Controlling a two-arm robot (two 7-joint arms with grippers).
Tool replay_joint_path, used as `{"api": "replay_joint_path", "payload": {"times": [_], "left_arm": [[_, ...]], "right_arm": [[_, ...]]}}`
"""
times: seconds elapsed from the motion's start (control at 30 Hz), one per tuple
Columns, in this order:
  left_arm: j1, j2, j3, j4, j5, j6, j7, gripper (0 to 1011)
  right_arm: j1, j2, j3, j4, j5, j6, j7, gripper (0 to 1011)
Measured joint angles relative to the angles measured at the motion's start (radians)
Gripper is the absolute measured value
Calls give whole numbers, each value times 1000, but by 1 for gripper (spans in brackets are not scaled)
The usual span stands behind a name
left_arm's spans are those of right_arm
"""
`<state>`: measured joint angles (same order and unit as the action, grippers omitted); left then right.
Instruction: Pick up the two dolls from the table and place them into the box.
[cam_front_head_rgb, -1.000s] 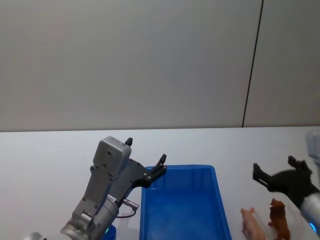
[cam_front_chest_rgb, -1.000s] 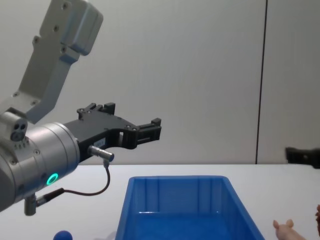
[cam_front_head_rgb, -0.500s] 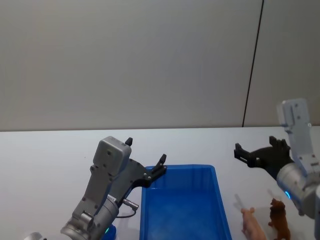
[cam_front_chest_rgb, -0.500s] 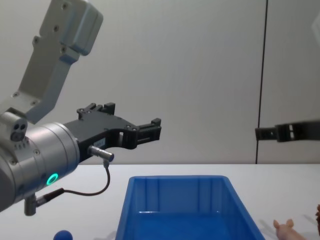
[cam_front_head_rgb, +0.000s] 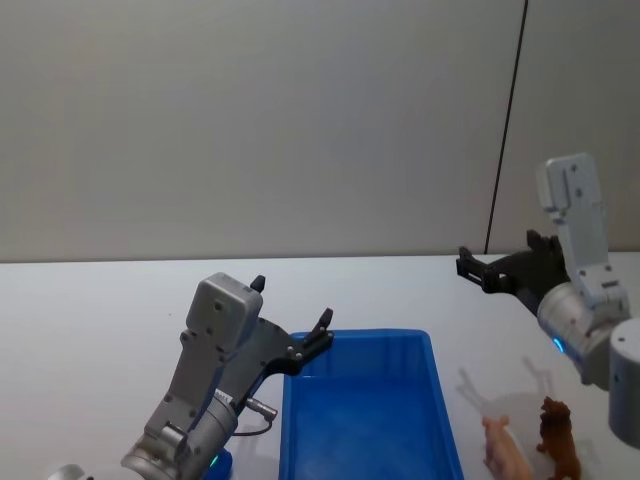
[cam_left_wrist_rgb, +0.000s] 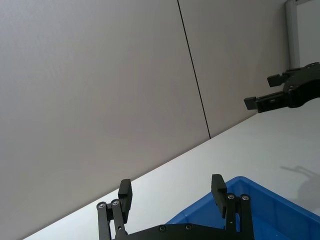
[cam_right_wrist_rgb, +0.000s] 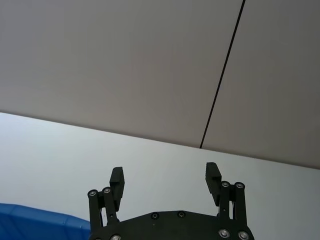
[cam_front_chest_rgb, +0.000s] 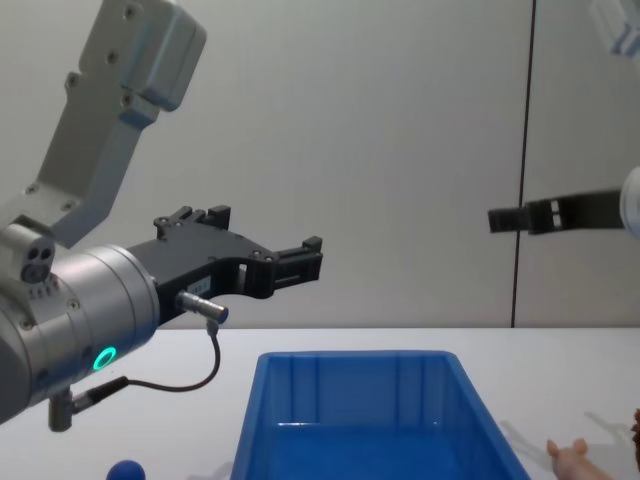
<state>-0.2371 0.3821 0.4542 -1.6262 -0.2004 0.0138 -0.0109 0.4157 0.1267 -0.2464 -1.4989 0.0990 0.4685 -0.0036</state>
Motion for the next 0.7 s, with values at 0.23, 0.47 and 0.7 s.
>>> {"api": "replay_joint_path", "payload": {"times": [0.23, 0.47, 0.7], "left_arm": [[0, 0, 0, 0, 0, 0, 0, 1001], [0, 0, 0, 0, 0, 0, 0, 1002], [0, 0, 0, 0, 0, 0, 0, 1001]], "right_arm": [[28, -7, 4, 25, -14, -11, 18, 1001], [47, -11, 8, 47, -25, -28, 36, 1001], [52, -12, 10, 53, -31, -39, 47, 1001]]}}
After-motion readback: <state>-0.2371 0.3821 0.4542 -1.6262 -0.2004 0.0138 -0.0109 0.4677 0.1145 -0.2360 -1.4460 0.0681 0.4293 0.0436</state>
